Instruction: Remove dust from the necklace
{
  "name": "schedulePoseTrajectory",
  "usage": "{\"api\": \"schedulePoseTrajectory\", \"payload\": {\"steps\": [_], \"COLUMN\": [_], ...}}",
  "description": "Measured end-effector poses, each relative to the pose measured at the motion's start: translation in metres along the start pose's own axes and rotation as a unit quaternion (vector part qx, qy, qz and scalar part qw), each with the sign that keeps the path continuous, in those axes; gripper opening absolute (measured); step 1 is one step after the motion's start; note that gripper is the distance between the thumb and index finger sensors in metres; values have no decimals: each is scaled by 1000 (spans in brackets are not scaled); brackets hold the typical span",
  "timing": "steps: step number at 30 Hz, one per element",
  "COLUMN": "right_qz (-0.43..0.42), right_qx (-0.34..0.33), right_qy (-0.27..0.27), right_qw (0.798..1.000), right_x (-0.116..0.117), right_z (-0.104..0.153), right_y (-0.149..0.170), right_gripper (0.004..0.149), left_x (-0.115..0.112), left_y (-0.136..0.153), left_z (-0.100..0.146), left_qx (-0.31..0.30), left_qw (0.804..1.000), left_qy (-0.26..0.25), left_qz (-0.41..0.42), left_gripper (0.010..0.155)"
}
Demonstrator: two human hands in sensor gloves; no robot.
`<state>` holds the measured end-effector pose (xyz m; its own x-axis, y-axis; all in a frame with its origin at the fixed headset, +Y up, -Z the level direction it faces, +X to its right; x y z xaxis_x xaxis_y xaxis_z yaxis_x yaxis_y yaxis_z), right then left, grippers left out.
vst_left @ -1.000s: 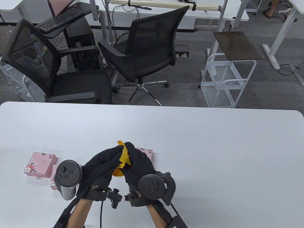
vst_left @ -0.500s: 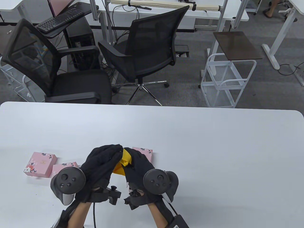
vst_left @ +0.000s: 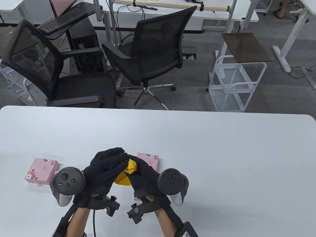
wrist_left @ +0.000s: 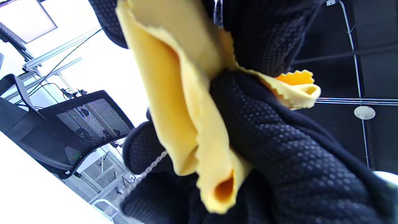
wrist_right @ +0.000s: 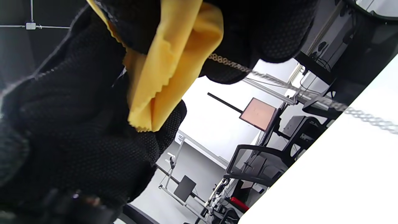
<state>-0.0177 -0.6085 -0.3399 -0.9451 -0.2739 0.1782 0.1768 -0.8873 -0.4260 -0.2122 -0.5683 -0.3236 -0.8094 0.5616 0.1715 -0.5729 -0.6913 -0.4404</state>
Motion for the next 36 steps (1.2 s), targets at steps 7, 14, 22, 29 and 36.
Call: {"api": "schedulePoseTrajectory", "payload": {"steps": [7, 14, 22, 29, 36], "right_qz": [32, 35, 48, 34, 76], "right_qx": [-9, -13, -2, 11, 14], "right_qy": [-5, -21, -3, -77, -36], "right_qw": [999, 999, 999, 996, 996], "right_x": [1, 5, 4, 17, 11], "right_z": [0, 0, 1, -2, 0], "right_y": [-1, -2, 4, 7, 8], "right_gripper": [39, 38, 37, 39, 39], "left_x": [2, 4, 9, 15, 23], "left_y": [2, 1, 4, 6, 8], "left_z": [0, 0, 1, 2, 3], "left_qx": [0, -1, 2, 7, 10], "left_qw": [1000, 999, 999, 998, 998], "left_qy": [-10, -14, -22, -36, -47], "left_qz": [26, 33, 39, 44, 50], "left_gripper": [36, 36, 36, 36, 36]}}
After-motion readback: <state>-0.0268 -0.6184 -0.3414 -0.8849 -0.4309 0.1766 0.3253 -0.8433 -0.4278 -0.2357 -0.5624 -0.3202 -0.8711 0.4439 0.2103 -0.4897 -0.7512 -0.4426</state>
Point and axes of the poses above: the tracker on the back of each hand, its own y axis roughly to the little-finger side, its own z axis roughly from the fingertips to the wrist, x = y × z, the point moved 5 cm from there along -z, roughly from the wrist to the fingertips, and after that the axes turned 4 degrees about -z, right-handed, at the moved point
